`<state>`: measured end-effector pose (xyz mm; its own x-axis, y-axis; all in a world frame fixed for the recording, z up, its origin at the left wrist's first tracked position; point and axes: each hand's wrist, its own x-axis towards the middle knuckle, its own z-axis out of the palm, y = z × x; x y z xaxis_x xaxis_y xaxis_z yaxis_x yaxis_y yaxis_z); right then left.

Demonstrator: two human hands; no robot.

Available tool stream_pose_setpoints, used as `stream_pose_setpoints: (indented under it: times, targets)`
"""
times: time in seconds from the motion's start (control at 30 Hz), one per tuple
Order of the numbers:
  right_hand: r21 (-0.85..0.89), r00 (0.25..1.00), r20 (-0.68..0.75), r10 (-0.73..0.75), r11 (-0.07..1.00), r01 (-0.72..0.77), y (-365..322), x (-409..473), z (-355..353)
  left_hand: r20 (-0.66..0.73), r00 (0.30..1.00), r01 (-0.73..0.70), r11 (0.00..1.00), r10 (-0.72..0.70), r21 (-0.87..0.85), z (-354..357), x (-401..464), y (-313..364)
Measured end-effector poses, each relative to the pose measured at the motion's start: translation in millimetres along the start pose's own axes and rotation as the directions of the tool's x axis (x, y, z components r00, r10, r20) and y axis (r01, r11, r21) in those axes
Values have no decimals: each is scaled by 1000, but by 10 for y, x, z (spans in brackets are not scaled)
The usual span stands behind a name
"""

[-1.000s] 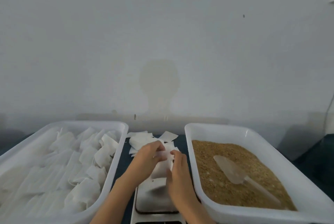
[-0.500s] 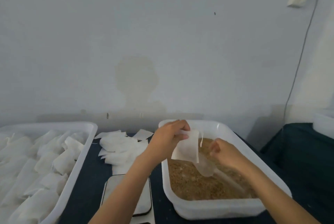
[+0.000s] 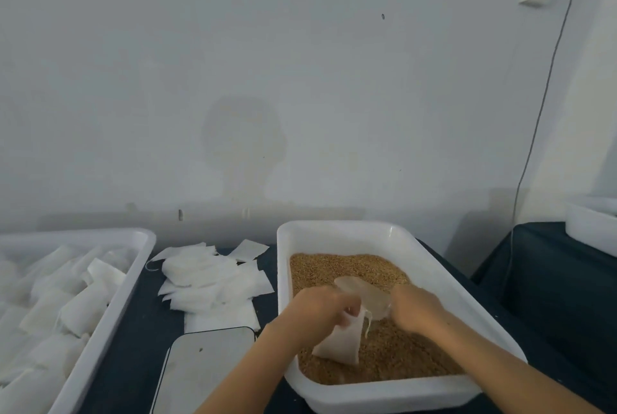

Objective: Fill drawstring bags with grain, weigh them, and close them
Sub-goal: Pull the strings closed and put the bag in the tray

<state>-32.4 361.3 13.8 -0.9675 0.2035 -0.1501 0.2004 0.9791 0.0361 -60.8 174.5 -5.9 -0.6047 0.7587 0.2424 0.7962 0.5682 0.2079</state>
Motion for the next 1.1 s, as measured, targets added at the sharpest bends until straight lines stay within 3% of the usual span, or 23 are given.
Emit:
stream_pose_setpoints:
  times: [0.33, 0.57, 0.7, 0.9, 1.1]
  targets:
    - [-185, 999, 49, 2, 983, 7, -155, 137, -392, 30, 994, -108, 985, 105, 135, 29, -8, 53]
    - [-55, 1000, 30, 1, 998, 1, -458, 494, -125, -1, 994, -104, 985, 106, 136, 23, -4, 48]
    - [110, 1000, 17, -26, 994, 24, -423, 584, 42, -33, 995, -88, 992, 92, 85, -15, -18, 55]
    - [195, 996, -65, -66, 978, 78, -239, 483, -6, -27, 1000, 3, 1000, -3, 1, -1, -35, 65]
    - [235, 981, -165, -106, 961, 143, 170, 125, -378, -114, 979, 150, 975, -170, -166, 29, -8, 16]
